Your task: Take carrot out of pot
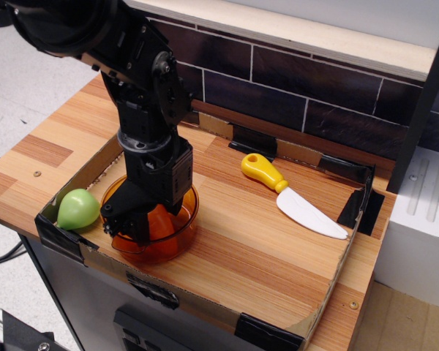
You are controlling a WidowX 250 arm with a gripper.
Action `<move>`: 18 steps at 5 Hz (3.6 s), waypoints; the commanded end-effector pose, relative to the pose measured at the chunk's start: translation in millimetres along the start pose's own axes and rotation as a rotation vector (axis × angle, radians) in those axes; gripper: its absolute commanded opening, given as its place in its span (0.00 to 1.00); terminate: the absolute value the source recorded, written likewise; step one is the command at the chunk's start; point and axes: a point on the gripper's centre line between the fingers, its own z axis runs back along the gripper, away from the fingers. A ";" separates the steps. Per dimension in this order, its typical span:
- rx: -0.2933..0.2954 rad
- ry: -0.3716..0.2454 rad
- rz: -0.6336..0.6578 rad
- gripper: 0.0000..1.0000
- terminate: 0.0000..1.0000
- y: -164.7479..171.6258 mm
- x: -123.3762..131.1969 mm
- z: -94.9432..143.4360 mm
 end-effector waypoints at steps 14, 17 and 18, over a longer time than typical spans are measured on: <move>0.027 -0.026 0.221 1.00 0.00 70.3 68.7 32.1; 0.105 -0.110 0.322 1.00 0.00 74.4 61.8 107.8; 0.105 -0.110 0.322 1.00 1.00 74.4 61.8 107.8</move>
